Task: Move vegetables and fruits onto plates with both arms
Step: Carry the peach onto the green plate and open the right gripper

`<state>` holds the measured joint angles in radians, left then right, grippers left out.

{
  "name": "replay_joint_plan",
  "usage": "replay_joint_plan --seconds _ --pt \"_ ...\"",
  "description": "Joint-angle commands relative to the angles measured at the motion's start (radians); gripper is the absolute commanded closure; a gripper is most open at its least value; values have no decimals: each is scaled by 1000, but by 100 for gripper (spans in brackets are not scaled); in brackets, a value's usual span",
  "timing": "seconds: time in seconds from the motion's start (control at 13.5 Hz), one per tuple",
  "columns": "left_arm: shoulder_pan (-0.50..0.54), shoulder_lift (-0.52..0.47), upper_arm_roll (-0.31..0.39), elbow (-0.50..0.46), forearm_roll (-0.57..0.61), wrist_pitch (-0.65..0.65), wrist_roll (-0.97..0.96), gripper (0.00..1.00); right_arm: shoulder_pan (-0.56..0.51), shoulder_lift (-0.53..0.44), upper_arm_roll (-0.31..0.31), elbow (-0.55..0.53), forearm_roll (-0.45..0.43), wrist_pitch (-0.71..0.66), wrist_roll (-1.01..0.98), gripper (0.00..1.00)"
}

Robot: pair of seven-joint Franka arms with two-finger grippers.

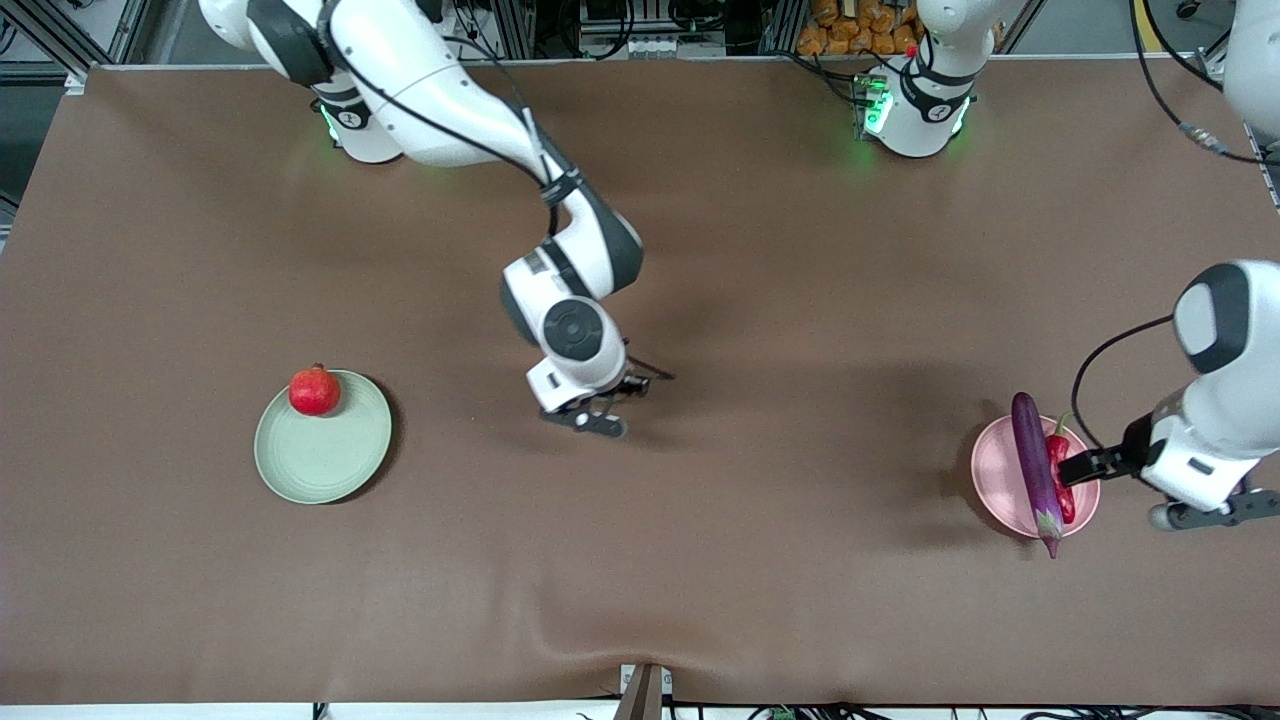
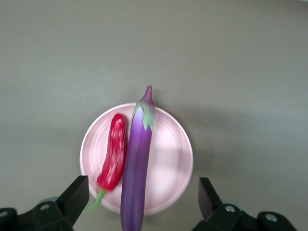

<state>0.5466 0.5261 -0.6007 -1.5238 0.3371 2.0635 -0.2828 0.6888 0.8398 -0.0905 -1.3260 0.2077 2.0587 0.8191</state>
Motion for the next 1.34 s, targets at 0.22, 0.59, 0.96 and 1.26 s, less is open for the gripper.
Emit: replay_joint_plan --seconds 0.22,0.59,0.96,1.26 --pt "39 -158 -1 86 -221 -230 5 0 -314 -71 21 79 -24 -229 -252 100" --pt "47 -331 -7 119 -263 -420 46 0 -503 -77 -1 54 -54 -259 -607 100" --pt "49 -492 -8 116 -309 -594 79 0 -618 -68 3 -88 -41 -97 -794 100" --pt "-63 -546 92 79 -359 -609 96 0 -633 -77 8 -68 24 -106 -796 0"
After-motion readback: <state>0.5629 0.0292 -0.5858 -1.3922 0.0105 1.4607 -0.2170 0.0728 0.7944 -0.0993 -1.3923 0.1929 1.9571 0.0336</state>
